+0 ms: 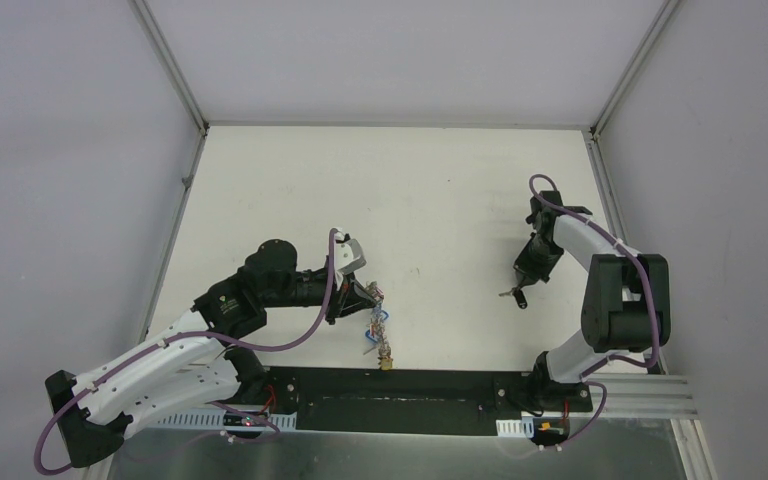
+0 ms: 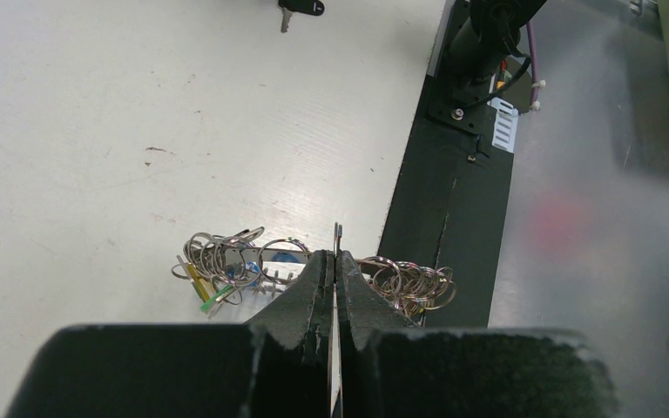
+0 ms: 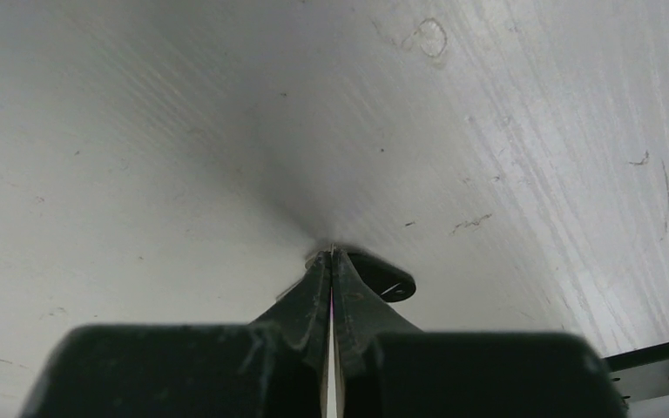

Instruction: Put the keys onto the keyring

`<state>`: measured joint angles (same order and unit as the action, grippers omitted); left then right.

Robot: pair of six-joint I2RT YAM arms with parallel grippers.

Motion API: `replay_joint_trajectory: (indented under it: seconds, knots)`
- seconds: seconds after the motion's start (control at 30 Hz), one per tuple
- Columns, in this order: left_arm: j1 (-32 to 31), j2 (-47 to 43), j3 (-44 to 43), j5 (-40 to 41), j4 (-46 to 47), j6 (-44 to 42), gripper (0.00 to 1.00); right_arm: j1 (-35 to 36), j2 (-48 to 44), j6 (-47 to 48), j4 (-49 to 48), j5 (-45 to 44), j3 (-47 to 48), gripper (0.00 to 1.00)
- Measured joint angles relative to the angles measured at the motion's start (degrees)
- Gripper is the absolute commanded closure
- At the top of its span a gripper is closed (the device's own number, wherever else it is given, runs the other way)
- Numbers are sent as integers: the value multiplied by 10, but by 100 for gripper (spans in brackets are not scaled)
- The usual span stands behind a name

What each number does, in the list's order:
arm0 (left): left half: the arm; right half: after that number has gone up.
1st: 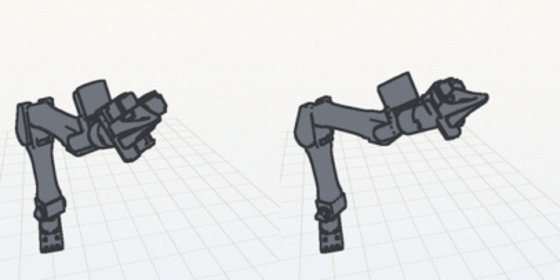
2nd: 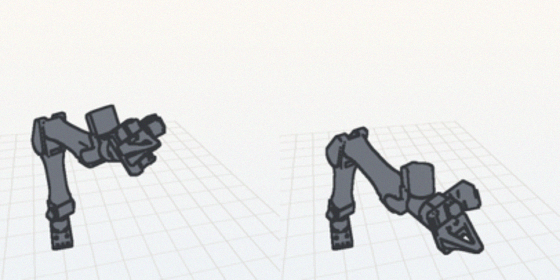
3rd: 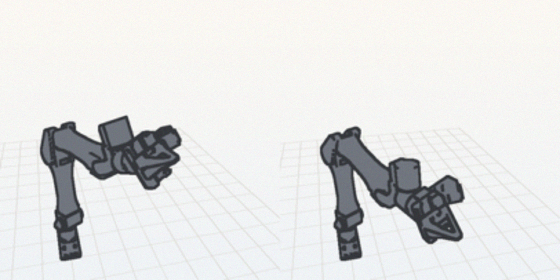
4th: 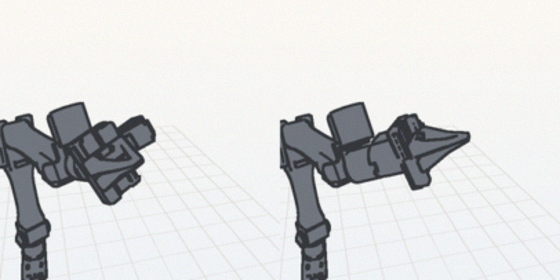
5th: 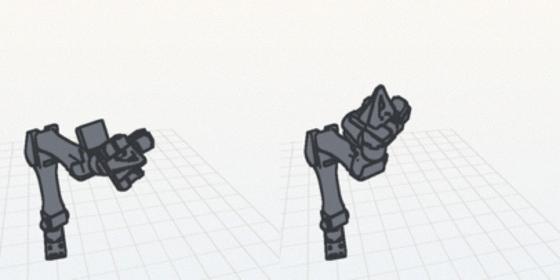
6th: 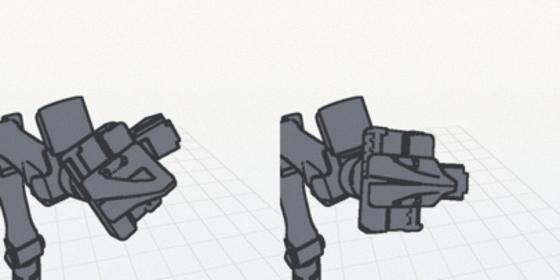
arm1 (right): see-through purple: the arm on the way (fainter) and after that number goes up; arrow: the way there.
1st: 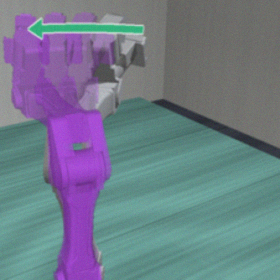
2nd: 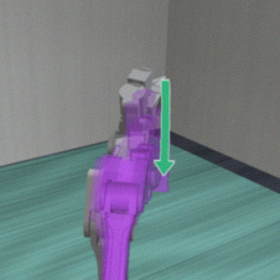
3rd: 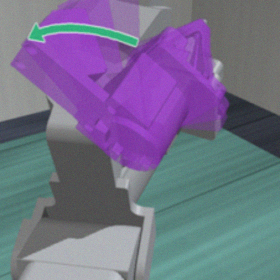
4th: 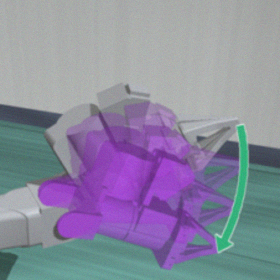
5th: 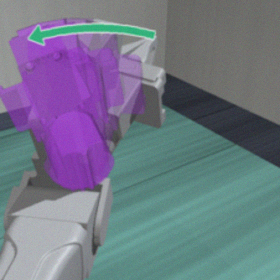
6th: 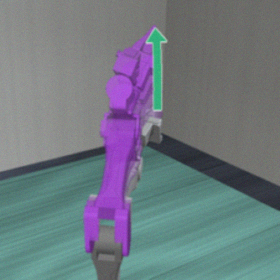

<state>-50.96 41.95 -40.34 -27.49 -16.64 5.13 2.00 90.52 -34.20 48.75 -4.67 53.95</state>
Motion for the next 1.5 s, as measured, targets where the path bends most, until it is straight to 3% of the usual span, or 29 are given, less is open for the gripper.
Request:
replay_joint_trajectory:
  seconds: [0.33, 0.67, 0.83, 1.17, 1.5]
  knots:
    - [0, 0, 0, 0, 0, 0, 100, 9, -55, 50, 0, 108, 20, 100]
    - [0, -7, 0, 3, -1, 0, 100, 144, -165, 98, -26, 266, 102, 100]
    - [0, -8, 0, 7, -3, -2, 100, 159, -237, 113, -67, 339, 98, 100]
    - [0, -7, -14, 83, -31, 1, 100, 159, -351, 149, -107, 319, 13, 100]
    - [0, 10, -20, 95, -37, 0, 100, 160, -360, 233, -89, 387, 13, 100]
